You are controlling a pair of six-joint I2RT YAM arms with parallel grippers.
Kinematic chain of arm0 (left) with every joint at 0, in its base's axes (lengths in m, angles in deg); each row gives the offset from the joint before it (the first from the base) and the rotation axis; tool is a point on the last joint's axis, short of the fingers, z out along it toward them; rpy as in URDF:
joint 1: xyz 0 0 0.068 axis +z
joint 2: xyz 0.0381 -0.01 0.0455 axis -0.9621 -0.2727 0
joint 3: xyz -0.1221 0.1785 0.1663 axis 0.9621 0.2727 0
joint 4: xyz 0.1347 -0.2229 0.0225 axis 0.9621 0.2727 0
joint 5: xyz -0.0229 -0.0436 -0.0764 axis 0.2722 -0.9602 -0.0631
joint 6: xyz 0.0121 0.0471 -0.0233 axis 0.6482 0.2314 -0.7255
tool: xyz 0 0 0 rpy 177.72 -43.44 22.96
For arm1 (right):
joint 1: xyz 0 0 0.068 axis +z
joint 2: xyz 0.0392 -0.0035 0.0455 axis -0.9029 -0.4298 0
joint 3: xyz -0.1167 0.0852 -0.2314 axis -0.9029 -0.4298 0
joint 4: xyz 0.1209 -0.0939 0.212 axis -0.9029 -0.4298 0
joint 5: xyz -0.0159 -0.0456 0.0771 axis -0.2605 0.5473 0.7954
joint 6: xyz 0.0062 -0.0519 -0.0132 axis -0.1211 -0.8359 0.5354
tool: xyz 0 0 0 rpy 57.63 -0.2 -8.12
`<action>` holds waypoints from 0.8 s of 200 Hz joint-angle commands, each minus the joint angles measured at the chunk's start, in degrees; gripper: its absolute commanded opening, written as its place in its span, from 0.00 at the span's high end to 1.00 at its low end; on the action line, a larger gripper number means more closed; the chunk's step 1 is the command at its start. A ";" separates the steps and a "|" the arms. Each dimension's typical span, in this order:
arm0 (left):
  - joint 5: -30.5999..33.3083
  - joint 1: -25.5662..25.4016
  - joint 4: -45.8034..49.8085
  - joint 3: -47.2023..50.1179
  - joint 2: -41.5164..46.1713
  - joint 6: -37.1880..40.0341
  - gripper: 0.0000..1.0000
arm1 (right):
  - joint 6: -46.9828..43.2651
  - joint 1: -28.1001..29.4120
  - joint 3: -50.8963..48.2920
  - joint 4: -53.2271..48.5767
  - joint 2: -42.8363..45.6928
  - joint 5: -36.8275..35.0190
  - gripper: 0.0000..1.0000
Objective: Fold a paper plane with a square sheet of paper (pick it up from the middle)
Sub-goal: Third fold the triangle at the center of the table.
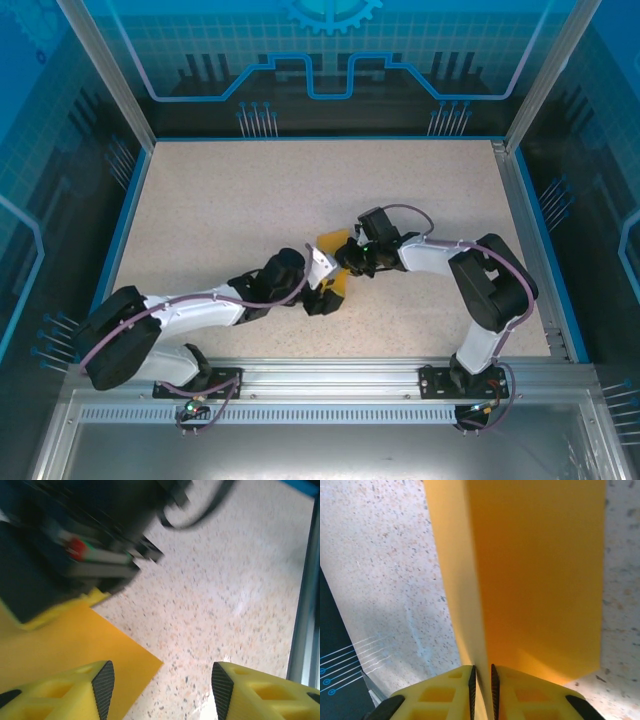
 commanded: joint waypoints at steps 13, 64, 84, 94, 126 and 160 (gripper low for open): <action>9.28 -5.74 5.03 -2.03 -4.58 9.43 0.43 | -0.26 -0.95 1.71 -1.56 -1.13 1.98 0.82; 20.81 -10.48 0.92 -2.32 -9.25 12.58 0.41 | -0.37 -1.12 1.61 -2.06 -1.21 1.92 0.82; 24.90 -11.38 -1.47 -2.18 -10.60 13.32 0.40 | -0.31 -1.15 1.55 -2.18 -1.39 1.94 0.82; 26.36 -11.65 -2.12 -2.30 -11.41 13.97 0.40 | -0.31 -1.15 1.45 -2.15 -1.39 1.93 0.82; 31.09 -12.20 -5.70 -2.31 -12.85 15.11 0.41 | -0.22 -1.25 1.27 -2.02 -1.23 1.92 0.81; 32.70 -12.22 -7.10 -2.67 -12.75 14.89 0.44 | -0.13 -1.42 1.28 -2.17 -1.06 1.83 0.82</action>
